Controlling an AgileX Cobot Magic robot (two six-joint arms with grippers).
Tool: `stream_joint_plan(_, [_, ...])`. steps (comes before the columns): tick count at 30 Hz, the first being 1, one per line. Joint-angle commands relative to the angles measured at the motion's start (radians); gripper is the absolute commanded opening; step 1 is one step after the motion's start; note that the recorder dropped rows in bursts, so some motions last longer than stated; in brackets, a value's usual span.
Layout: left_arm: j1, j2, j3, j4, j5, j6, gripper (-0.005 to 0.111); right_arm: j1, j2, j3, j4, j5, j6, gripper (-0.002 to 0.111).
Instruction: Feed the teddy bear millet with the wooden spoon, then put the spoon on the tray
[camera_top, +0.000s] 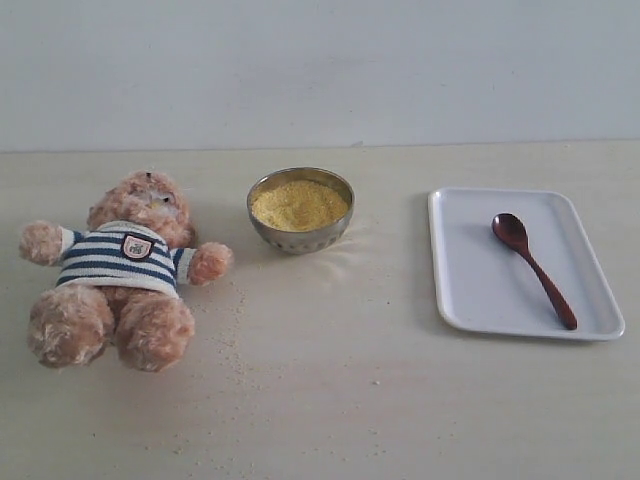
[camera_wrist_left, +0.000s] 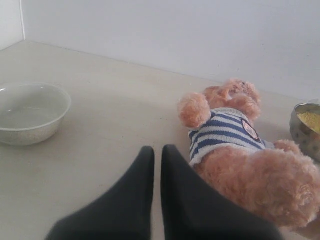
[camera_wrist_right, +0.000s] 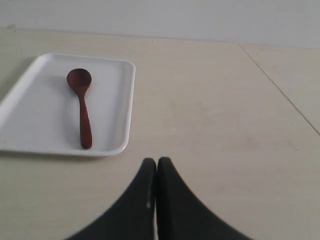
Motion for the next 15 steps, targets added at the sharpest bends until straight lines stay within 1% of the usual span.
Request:
stream_joint_plan(1, [0.001,-0.003,0.003,0.002,-0.003,0.002,0.005,-0.003,-0.005,0.005,-0.013,-0.048,-0.005,0.001])
stream_joint_plan(4, [0.001,-0.003,0.003,0.002,-0.003,0.002,0.005,-0.003,-0.005,0.005,0.02,-0.05,-0.005,0.001])
stream_joint_plan(15, [0.001,-0.003,0.003,0.002,-0.003,0.002,0.005,-0.003,-0.005,0.005,0.02,-0.05,-0.005,0.001])
